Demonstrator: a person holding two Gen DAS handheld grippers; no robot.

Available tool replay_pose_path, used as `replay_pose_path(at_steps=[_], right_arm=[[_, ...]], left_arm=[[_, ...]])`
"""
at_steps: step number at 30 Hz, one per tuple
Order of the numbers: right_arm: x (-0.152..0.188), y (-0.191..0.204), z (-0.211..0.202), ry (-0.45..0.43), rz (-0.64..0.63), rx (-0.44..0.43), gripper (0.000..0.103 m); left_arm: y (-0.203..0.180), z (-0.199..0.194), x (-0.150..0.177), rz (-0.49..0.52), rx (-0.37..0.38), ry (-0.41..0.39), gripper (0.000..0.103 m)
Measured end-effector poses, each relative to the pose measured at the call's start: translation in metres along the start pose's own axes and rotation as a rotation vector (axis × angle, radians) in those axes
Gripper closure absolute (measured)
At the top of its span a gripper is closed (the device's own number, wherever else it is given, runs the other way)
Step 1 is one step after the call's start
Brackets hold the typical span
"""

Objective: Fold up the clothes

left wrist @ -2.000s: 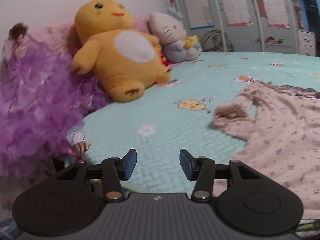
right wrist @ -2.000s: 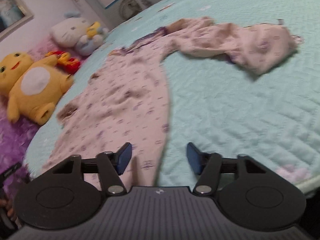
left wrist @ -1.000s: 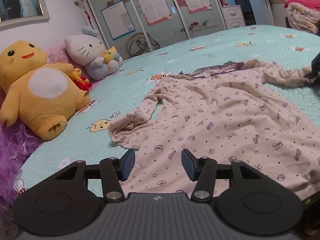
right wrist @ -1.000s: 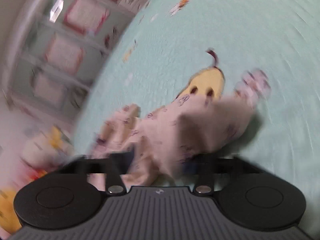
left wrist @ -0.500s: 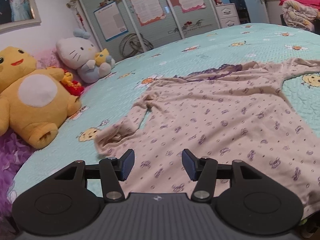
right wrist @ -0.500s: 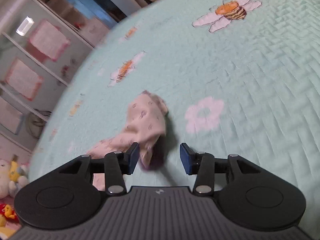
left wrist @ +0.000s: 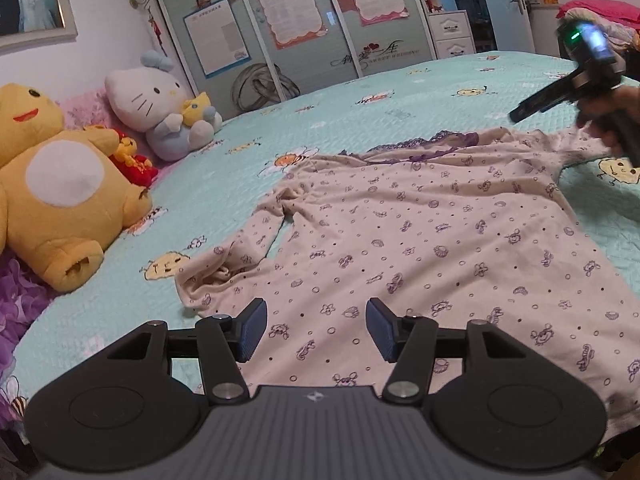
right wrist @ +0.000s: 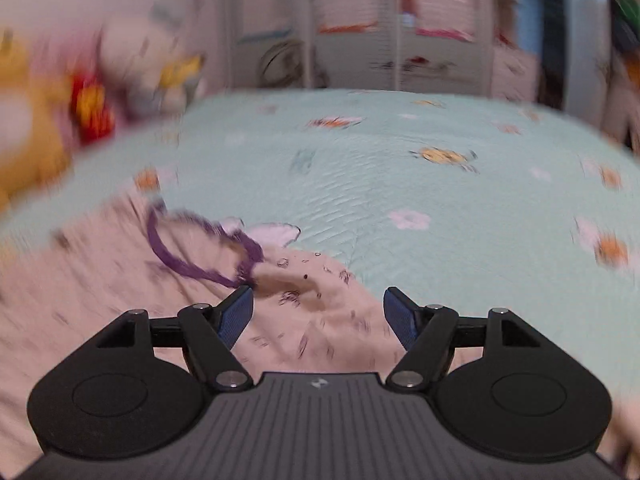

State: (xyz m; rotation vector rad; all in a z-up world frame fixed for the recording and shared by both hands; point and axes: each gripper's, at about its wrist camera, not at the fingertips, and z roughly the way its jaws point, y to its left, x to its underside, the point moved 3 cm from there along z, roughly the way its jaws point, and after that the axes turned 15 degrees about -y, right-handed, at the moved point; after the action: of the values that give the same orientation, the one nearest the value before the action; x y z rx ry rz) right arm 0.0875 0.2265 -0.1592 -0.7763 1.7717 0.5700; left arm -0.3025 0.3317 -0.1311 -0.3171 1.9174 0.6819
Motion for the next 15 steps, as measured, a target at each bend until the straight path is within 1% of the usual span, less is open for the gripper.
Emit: replay_pose_path(at_steps=[1,4,5,6,7,8,9,10,11,13,15], right_arm=[[0.001,0.003,0.015,0.011,-0.048,-0.005,0.031],[0.006,0.006,0.046,0.04,-0.107,-0.036,0.031],[0.008,0.009,0.055,0.056,-0.127,-0.039,0.032],[0.012,0.009,0.065,0.098,-0.146,-0.057,0.034],[0.018,0.009,0.074,0.145,-0.16,-0.085,0.057],[0.025,0.009,0.083,0.199,-0.17,-0.117,0.085],[0.018,0.006,0.085,0.18,-0.149,-0.116,0.09],[0.012,0.003,0.087,0.16,-0.128,-0.115,0.1],[0.005,0.0,0.089,0.141,-0.106,-0.113,0.1],[-0.019,-0.024,0.099,0.079,-0.019,-0.061,0.1],[-0.039,-0.048,0.115,0.051,0.051,-0.009,0.1]], left_arm=[[0.002,0.002,0.001,-0.006,0.001,0.003,0.043],[0.007,0.011,0.004,-0.02,0.004,0.012,0.042],[0.007,0.016,0.005,-0.022,0.008,0.018,0.042],[0.007,0.021,0.006,-0.024,0.013,0.024,0.042],[0.007,0.026,0.007,-0.027,0.018,0.03,0.042],[0.006,0.031,0.008,-0.028,0.026,0.035,0.042],[0.006,0.035,0.009,-0.03,0.033,0.039,0.042],[0.006,0.04,0.01,-0.032,0.041,0.044,0.042],[0.006,0.043,0.01,-0.033,0.047,0.045,0.042],[0.006,0.05,0.01,-0.04,0.059,0.049,0.042],[0.006,0.057,0.01,-0.053,0.071,0.056,0.042]])
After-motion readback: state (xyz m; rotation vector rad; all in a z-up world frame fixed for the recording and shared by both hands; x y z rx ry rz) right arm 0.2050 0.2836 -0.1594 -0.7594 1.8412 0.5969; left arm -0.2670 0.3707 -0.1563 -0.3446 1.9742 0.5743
